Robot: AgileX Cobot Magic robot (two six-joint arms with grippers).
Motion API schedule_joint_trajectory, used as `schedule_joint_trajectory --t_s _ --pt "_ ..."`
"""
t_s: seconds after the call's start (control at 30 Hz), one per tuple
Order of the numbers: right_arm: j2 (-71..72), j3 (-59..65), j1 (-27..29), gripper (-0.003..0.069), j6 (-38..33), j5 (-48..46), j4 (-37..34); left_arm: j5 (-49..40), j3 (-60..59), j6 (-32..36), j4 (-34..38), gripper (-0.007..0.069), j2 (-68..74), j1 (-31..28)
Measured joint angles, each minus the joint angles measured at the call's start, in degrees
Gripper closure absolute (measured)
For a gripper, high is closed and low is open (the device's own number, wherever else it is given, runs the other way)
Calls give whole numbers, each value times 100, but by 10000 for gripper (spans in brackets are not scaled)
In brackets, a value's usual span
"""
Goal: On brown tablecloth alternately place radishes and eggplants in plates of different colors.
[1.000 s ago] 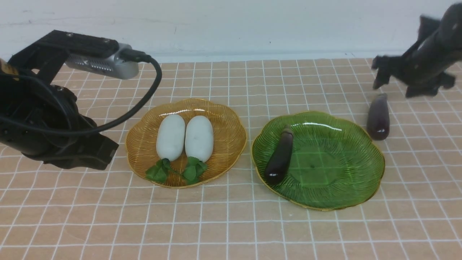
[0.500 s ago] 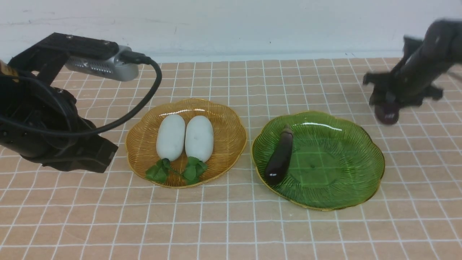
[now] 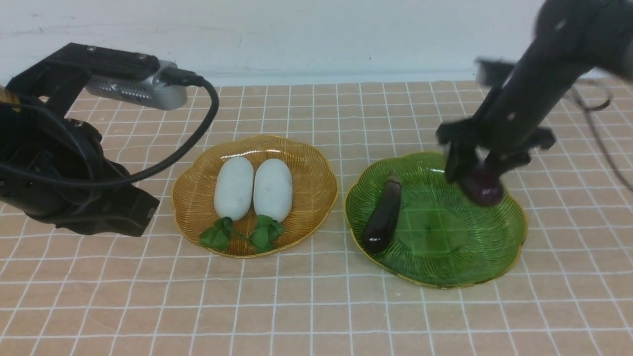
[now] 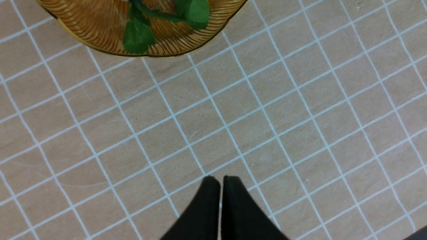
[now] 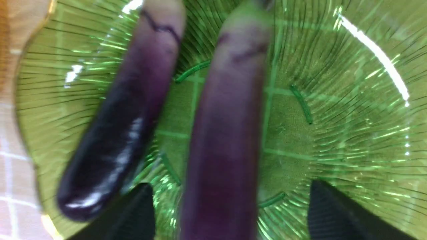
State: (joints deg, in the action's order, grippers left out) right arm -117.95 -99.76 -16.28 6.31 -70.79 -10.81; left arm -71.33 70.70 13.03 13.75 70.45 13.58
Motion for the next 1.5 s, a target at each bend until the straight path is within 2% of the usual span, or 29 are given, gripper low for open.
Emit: schedule_joint_trajectory --t_s 0.1,0.2,0.37,0.43,0.5,0.6,0.67,0.8,0.9,1.07,1.27,1.5 --pt "447 0 0 65 5 0 -117 0 0 6 -7 628 0 0" --pt "1368 0 0 109 -26 -5 -147 0 0 6 -7 628 0 0" --pt "3133 0 0 316 -72 -69 24 0 0 6 -11 628 0 0" --pt "3617 0 0 379 -85 -94 152 0 0 6 -11 628 0 0" --pt "4239 114 0 483 -89 -100 381 0 0 6 -11 628 0 0" --pt "5262 712 0 604 -93 -21 705 0 0 6 -11 628 0 0" --pt "5887 1294 0 648 -93 386 927 0 0 11 -11 628 0 0" --pt "7308 3003 0 670 -88 1666 1211 46 0 11 -11 628 0 0" --pt "8428 4573 0 673 -30 3176 1272 150 0 26 -11 628 0 0" --pt "9742 6759 0 674 634 4988 1272 224 0 26 10 628 0 0" --pt "10389 7960 0 674 934 6443 1454 292 0 70 12 628 -7 0" --pt "10522 8233 0 674 945 6988 1699 606 -503 70 201 628 -562 0"
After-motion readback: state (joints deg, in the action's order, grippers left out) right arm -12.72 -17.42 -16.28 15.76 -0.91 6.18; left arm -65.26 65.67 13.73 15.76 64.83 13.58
